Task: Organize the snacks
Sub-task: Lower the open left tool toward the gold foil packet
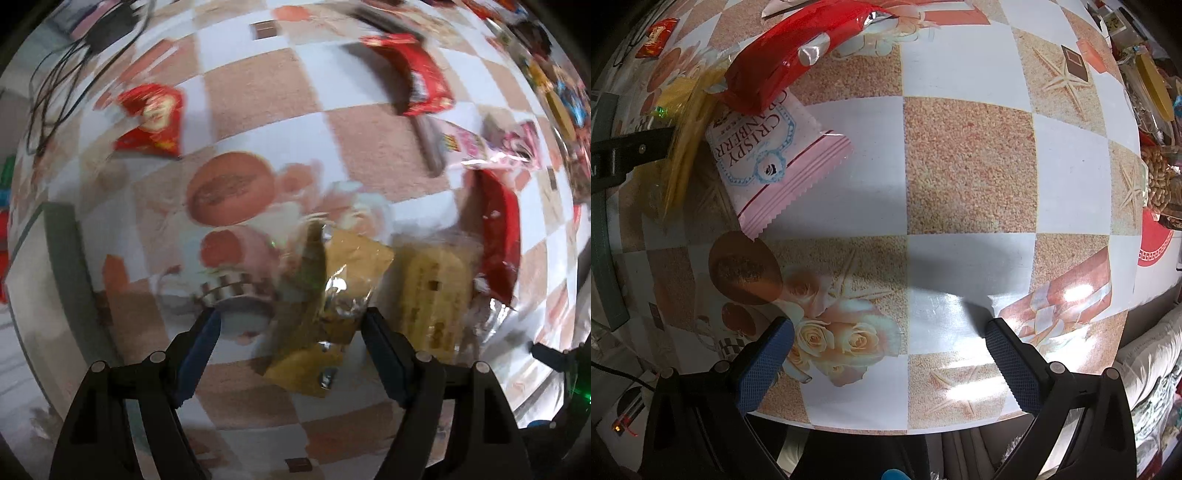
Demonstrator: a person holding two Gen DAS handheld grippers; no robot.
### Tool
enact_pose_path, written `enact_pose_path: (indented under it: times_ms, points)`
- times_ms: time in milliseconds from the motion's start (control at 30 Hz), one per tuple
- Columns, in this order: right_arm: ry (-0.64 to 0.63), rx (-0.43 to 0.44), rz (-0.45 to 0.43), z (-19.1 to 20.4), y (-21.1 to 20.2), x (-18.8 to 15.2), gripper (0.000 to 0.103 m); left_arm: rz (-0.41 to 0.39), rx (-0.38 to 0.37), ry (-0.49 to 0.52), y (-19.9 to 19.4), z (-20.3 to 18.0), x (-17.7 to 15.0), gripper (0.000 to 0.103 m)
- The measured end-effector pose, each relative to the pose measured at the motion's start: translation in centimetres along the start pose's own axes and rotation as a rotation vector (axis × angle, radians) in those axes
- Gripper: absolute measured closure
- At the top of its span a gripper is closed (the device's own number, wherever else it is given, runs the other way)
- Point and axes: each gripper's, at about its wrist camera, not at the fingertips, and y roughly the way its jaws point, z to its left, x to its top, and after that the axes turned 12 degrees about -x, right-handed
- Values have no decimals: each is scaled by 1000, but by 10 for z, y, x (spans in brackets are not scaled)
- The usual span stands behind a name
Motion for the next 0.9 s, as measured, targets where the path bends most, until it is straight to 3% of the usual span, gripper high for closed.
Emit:
enact_pose_path:
  times_ms: [233,367,533,733,767,900]
  points:
    - [0,-1,1,0,0,0,0,2,-4,-61,-6,36,-14,22]
    - [0,0,1,0,0,0,0,1,-26,-63,-9,42,-4,22]
    - [1,0,-2,0,0,0,0,-5,-21,2,-8,20,4,23]
    - [6,0,-20,0,-1,-2,0,-12,-30,53,-13,9,-1,40]
    - [8,0,-23,0,-2,-3,0,-13,-29,54,-13,-7,-1,41]
    - [11,1,-27,0,-2,-5,0,-7,-31,25,-16,-5,-25,42]
